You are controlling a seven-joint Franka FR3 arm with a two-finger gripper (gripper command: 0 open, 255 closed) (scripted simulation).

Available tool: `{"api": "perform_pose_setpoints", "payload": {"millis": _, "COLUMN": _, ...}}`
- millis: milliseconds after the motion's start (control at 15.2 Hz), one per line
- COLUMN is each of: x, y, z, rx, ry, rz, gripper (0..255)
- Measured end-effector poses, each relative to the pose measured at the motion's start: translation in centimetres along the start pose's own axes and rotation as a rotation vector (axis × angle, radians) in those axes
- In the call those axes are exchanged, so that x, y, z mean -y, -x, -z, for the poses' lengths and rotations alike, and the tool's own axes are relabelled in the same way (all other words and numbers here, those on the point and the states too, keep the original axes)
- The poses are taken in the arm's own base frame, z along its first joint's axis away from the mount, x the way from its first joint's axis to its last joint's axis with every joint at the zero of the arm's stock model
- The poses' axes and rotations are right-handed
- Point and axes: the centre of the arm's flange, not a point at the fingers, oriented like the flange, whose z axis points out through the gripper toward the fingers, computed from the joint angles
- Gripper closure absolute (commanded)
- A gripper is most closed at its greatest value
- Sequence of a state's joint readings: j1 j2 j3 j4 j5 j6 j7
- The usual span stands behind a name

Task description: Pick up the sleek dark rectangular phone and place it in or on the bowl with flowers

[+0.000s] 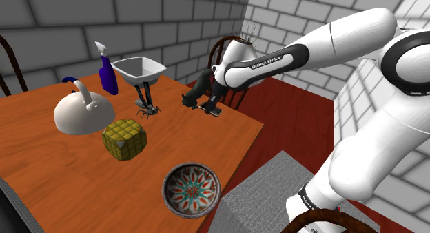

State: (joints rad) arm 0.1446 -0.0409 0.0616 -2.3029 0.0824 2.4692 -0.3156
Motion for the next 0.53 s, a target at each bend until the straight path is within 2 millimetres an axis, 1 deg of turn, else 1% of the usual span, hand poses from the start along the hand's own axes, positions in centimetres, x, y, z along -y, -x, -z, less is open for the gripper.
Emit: {"api": "perform_pose_setpoints", "payload": {"millis": 528, "x": 0.0, "y": -1.0, "z": 4.2, "rx": 0.0, "ry": 0.0, "rz": 0.0, "gripper": 255}}
